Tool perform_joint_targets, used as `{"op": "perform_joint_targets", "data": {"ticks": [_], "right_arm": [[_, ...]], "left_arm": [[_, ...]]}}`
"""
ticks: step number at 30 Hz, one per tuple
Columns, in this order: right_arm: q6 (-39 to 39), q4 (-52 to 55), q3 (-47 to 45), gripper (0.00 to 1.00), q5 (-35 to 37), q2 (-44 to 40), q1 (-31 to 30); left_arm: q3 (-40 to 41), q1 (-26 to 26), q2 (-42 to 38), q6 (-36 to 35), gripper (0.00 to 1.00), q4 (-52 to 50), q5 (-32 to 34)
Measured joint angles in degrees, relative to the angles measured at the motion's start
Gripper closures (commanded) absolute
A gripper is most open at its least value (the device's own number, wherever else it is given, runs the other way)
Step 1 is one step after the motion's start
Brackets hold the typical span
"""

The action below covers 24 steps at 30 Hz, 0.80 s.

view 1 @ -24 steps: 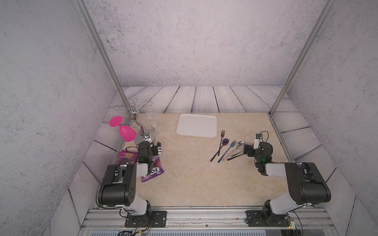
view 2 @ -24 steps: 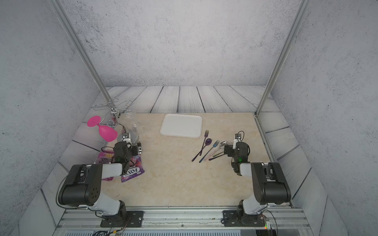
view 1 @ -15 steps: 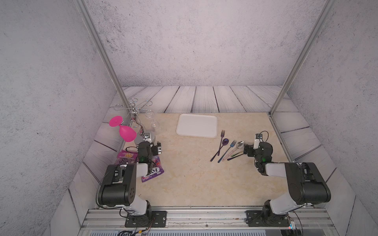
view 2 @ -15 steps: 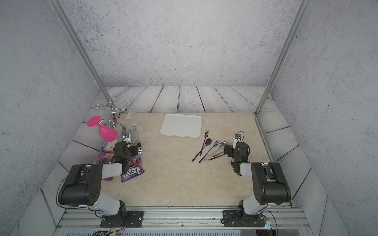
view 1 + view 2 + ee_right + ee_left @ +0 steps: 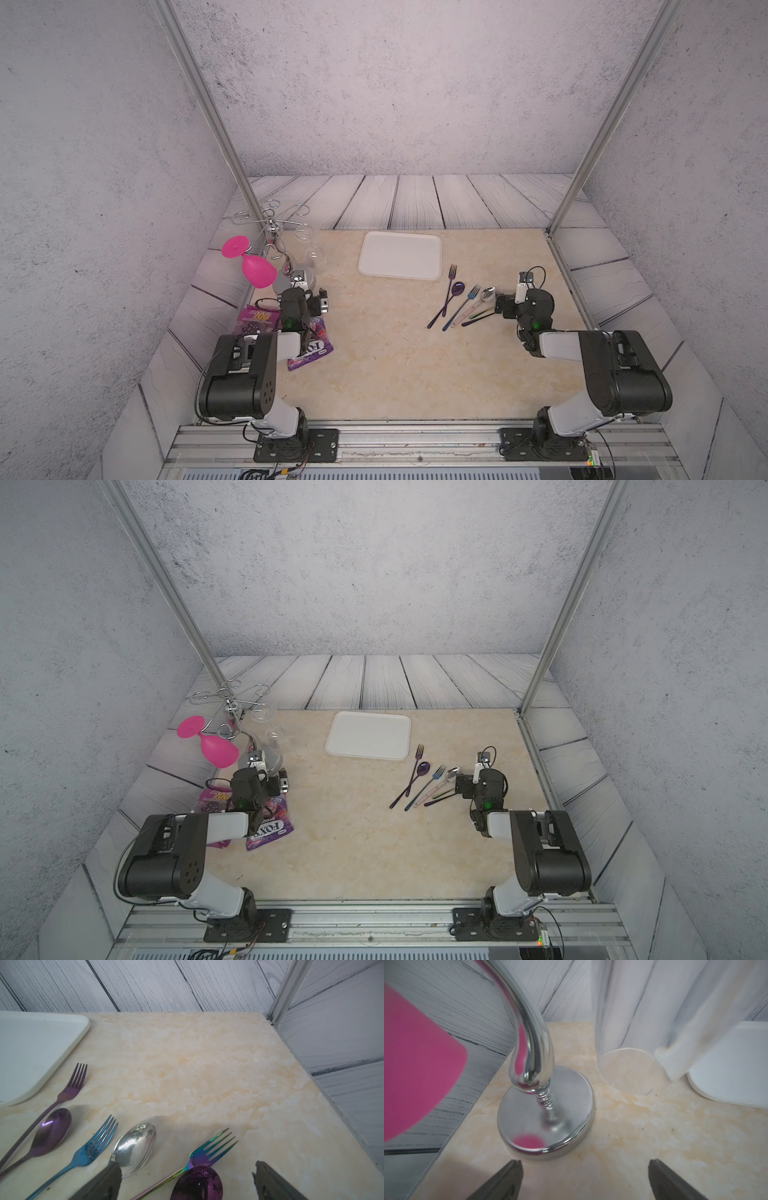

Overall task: Set the spoon and fork side by side
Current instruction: Move the tray to the center of the board.

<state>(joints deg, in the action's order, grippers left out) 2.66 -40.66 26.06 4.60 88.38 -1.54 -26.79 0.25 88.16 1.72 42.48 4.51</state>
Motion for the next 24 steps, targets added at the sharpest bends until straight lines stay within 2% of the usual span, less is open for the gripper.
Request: {"op": "perform_joint_targets", "data": {"ticks": [6,10,13,16,20,24], "right_arm": [[0.0,0.2,0.0,0.01,0.1,0.0,0.0],[0.5,7.8,3.4,0.01,1.6,-2.3,0.0],[2.1,16.3,9.2,0.01,3.1,-5.8,0.0],[4.7,22.6,14.4,0.02,3.5,-8.5,0.0],[9.9,31.9,19.8,0.13,0.2,-9.7,0.0],[14.4,41.6,25.8,0.21,-6.1,-7.6,-1.1]], "left_arm": [[0.0,0.0,-0.4,0.4,0.0,-0.4,1.0],[-2.7,0.0,-6.8,2.3,0.0,-11.5,5.6],[-6.5,0.0,-12.8,6.6,0.01,-18.8,10.4],[-8.0,0.0,-18.4,14.6,0.0,-25.9,14.1],[-8.8,0.0,-22.4,31.6,0.0,-40.5,17.4],[-11.0,0.0,-23.5,43.6,0.01,-54.8,15.4]]}}
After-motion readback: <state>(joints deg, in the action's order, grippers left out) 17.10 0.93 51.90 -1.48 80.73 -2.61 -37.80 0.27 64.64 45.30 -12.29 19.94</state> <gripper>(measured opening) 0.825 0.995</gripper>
